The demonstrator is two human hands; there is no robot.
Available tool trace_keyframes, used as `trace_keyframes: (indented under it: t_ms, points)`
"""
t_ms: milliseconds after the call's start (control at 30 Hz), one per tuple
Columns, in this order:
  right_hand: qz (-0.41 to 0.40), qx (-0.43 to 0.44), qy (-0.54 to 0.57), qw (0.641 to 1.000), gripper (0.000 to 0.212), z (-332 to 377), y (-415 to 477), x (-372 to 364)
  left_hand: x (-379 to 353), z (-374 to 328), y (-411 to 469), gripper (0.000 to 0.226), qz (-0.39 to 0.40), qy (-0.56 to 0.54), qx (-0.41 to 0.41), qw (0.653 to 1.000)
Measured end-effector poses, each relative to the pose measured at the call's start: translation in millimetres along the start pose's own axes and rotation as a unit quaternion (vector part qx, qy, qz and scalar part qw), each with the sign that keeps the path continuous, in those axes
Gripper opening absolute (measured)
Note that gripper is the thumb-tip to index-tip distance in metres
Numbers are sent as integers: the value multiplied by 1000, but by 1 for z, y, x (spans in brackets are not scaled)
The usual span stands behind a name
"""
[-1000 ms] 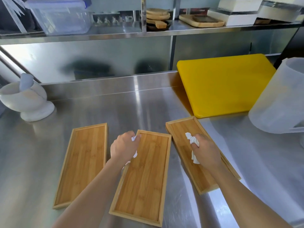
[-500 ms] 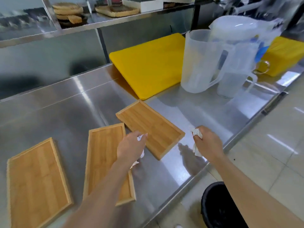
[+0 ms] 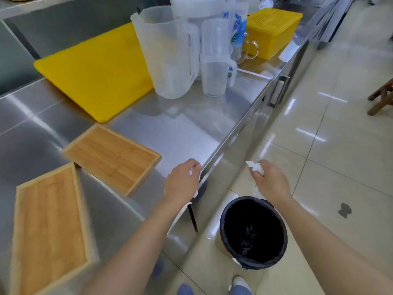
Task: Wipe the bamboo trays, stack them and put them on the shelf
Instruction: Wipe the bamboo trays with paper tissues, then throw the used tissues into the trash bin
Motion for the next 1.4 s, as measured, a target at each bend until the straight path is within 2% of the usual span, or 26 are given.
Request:
trace_keyframes:
  t_ms: [167, 233, 300, 367, 500, 633, 733, 833, 967, 1067, 1133, 1167, 1200, 1267, 1300, 1333, 1400]
  points:
    - [62, -61, 39, 995, 40, -81, 2, -8, -83, -2, -3, 38, 43, -73, 96, 992]
    - [83, -91, 54, 991, 45, -113, 1, -13, -118, 5, -5, 29, 71, -98, 151, 981]
    - [101, -119, 95, 983, 39, -145, 3, -22, -153, 16, -7, 11, 87, -125, 219, 964]
    - [127, -133, 142, 973, 30, -170, 3, -33, -182, 27, -7, 18, 73, -131, 261, 954]
    - [145, -123, 162, 968, 20, -206, 9, -53, -230, 38, -4, 39, 91, -27, 226, 969]
    - [130, -46, 78, 987, 23, -225, 21, -78, -269, 39, 4, 17, 93, 20, 155, 983]
    - [117, -42, 82, 989, 24, -239, 30, -101, -298, 52, 12, 20, 79, 29, 128, 988]
    - [131, -63, 127, 981, 21, -264, 38, -143, -333, 68, 26, 25, 60, 106, 68, 990]
    - [130, -109, 177, 969, 31, -314, 44, -217, -392, 127, 37, 39, 66, 69, 87, 992]
    - [146, -120, 138, 972, 36, -352, 43, -275, -439, 177, 39, 45, 96, 148, 60, 982]
    - [175, -107, 78, 976, 42, -375, 38, -313, -469, 210, 40, 47, 130, 156, 74, 976]
    - [212, -80, 13, 974, 52, -384, 33, -337, -489, 232, 37, 51, 174, 176, 95, 964]
    - [270, -49, -65, 959, 67, -394, 24, -363, -509, 256, 30, 59, 238, 223, 118, 938]
    - [383, -17, -173, 907, 85, -414, -1, -404, -538, 298, 11, 74, 380, 338, 144, 849]
    - [418, -25, -192, 887, 87, -422, -9, -414, -544, 308, 5, 77, 414, 365, 138, 822]
    - [437, -26, -203, 876, 86, -426, -14, -418, -548, 312, 3, 77, 426, 371, 123, 816]
    - [436, -6, -216, 874, 83, -421, -12, -414, -546, 302, 6, 74, 408, 350, 83, 839]
Point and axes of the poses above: each hand's wrist, its own y-axis towards the middle knuckle, its own x-axis out of the back of the hand, z = x × y, the point moved 10 cm from there along y, towards the middle knuckle, and after that the axes turned 4 degrees about -y, right-handed, at the moved point
